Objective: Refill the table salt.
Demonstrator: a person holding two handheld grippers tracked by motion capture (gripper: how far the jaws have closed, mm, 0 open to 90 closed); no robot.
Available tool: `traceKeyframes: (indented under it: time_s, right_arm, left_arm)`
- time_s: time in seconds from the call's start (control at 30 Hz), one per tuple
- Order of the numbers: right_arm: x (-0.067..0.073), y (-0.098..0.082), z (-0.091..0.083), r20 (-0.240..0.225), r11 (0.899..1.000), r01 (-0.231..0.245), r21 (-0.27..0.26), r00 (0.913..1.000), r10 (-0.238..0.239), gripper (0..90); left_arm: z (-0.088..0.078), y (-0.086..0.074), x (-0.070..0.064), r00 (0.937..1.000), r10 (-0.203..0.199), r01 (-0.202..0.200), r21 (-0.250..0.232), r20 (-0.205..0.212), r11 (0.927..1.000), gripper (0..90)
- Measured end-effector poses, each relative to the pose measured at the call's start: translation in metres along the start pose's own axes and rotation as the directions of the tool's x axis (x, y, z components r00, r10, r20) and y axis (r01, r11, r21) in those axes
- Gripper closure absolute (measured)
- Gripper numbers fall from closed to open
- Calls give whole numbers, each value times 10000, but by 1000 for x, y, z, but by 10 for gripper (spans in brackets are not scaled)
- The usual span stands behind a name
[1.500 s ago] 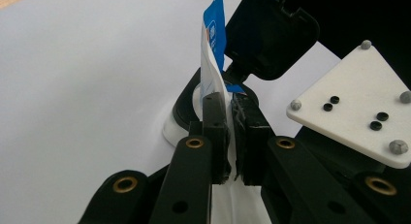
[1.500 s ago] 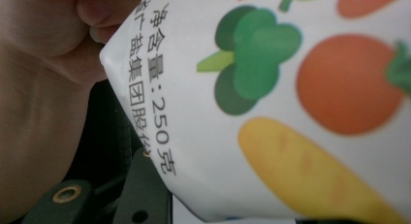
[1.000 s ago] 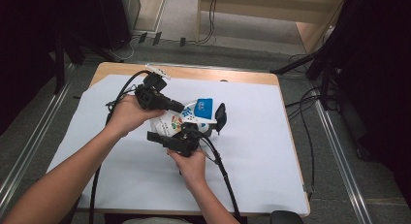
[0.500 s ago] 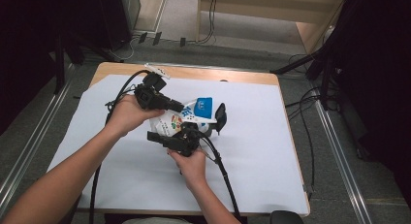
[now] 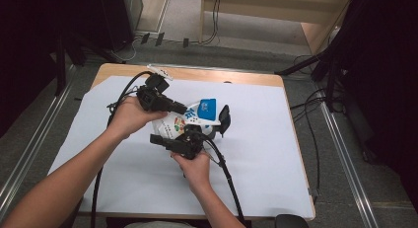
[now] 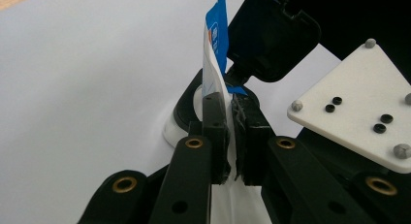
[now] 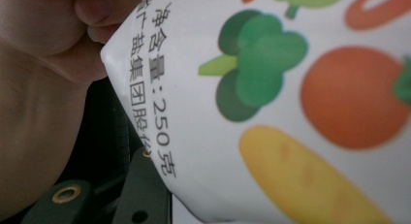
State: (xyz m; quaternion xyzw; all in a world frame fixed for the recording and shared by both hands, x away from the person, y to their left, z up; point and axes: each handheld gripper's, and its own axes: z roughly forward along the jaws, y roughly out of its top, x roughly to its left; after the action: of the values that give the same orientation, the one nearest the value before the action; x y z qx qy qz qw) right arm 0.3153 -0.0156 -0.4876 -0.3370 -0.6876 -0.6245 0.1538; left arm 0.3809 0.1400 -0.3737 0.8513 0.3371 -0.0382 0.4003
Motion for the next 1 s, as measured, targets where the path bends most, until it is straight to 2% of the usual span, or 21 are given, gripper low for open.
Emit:
traceKeyframes:
  time_s: [0.13,0.37,0.57,1.0]
  right_arm:
    - [1,0,-1,65,9999,169,5,9998,-169,607]
    - [1,0,0,219,9997,244,73,9995,-246,614]
    - [0,1,0,4,10000,-68,2,10000,68,637]
    - [2,1,0,-179,9997,-118,-203,9998,114,646]
  left_arm:
    - [0,0,1,10000,6,-6,-7,19,10000,852]
    - [0,0,0,10000,7,-7,1,-13,10000,852]
    - [-1,0,0,10000,13,-12,-55,61,10000,850]
    - [-3,-1,0,9999,-35,37,-172,157,9998,837]
